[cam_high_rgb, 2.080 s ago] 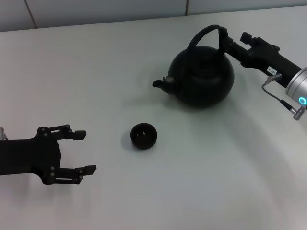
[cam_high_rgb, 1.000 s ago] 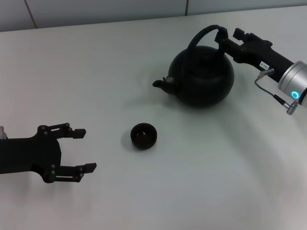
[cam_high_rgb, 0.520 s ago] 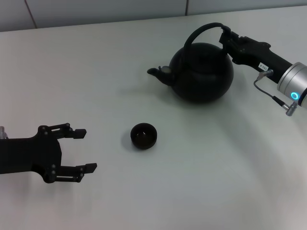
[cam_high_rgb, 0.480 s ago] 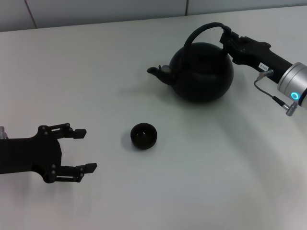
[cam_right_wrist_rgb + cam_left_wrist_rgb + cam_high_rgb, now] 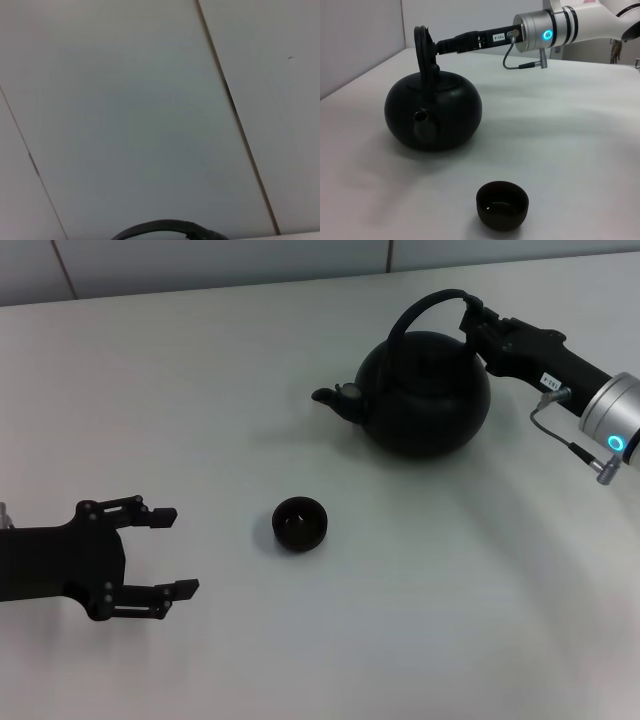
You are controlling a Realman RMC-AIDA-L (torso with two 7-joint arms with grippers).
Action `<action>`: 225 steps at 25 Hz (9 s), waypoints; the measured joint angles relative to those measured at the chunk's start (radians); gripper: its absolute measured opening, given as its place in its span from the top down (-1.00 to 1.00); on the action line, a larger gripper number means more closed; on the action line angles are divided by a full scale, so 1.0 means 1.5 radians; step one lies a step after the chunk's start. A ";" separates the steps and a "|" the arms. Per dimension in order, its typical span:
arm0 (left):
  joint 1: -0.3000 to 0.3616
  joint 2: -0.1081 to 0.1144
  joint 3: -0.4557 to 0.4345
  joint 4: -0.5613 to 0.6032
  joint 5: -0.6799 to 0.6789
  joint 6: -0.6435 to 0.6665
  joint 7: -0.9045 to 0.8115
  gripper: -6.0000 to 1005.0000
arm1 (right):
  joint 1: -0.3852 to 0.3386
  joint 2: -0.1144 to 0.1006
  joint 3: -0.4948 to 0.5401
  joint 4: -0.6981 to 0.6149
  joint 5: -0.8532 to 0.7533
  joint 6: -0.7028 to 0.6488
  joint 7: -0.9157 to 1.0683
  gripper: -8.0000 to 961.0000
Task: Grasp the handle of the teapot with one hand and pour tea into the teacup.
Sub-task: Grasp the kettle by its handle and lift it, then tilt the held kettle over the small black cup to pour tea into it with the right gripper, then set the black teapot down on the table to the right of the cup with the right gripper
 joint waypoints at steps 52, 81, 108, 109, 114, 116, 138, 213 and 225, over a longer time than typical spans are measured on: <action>-0.003 -0.002 0.000 0.000 0.000 -0.014 0.001 -0.71 | -0.047 0.002 -0.165 -0.115 -0.006 -0.088 -0.016 0.63; -0.004 -0.011 0.000 0.000 0.000 -0.035 -0.001 -0.71 | -0.078 0.002 -0.246 -0.275 -0.005 -0.134 0.017 0.70; -0.004 -0.013 0.001 -0.002 0.000 -0.060 0.001 -0.71 | -0.060 0.003 -0.366 -0.373 -0.001 -0.088 0.045 0.70; -0.004 -0.013 0.000 -0.002 0.000 -0.062 0.001 -0.71 | -0.059 0.003 -0.367 -0.375 -0.001 -0.087 0.045 0.70; -0.004 -0.013 0.000 -0.002 0.000 -0.064 0.001 -0.71 | -0.056 0.003 -0.377 -0.387 -0.001 -0.087 0.044 0.70; -0.004 -0.013 0.000 -0.002 0.000 -0.069 -0.001 -0.71 | -0.055 0.003 -0.382 -0.390 0.000 -0.087 0.045 0.70; -0.005 -0.013 0.000 -0.002 0.000 -0.071 -0.005 -0.71 | -0.049 0.005 -0.458 -0.425 0.001 -0.059 0.045 0.71; 0.005 -0.016 0.004 -0.001 0.000 -0.087 0.001 -0.71 | -0.141 0.001 -0.547 -0.213 0.446 -0.012 -0.008 0.71; 0.003 -0.011 0.007 0.001 0.000 -0.086 0.008 -0.71 | -0.137 -0.002 -0.546 -0.190 0.465 0.036 0.026 0.71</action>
